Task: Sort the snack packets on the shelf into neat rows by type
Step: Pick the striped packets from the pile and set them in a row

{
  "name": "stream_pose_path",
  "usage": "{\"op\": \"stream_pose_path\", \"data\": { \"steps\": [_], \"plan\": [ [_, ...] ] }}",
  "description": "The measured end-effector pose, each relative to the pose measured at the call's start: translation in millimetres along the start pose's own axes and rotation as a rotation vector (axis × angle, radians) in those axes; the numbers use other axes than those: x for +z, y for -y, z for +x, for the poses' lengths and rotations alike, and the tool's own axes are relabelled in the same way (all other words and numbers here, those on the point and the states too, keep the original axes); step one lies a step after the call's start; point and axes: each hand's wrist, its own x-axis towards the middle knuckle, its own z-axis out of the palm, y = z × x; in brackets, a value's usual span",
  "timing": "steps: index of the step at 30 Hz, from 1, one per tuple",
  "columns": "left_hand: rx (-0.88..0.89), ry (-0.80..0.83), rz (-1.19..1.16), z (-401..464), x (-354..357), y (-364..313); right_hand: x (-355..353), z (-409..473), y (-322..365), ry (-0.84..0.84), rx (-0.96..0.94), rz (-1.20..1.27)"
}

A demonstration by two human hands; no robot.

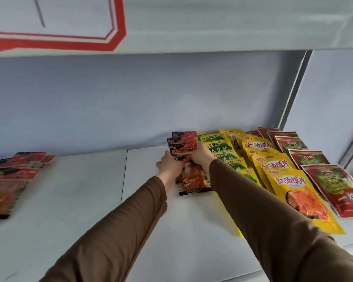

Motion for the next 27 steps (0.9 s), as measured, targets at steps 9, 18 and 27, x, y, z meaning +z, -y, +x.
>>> {"op": "stream_pose_path", "data": {
  "steps": [9, 18, 27],
  "plan": [
    [0.076, -0.016, 0.201, 8.4, -0.7, 8.1, 5.0, -4.0, -2.1, -0.097, 0.008, -0.201],
    [0.232, -0.076, 0.205, -2.5, -51.2, 26.0, 3.4, -43.9, 21.2, -0.246, -0.323, -0.185],
    [0.417, -0.225, 0.338, -65.4, -156.4, 83.3, 66.3, -121.3, 70.3, -0.166, -0.591, -0.122]
  ]
}}
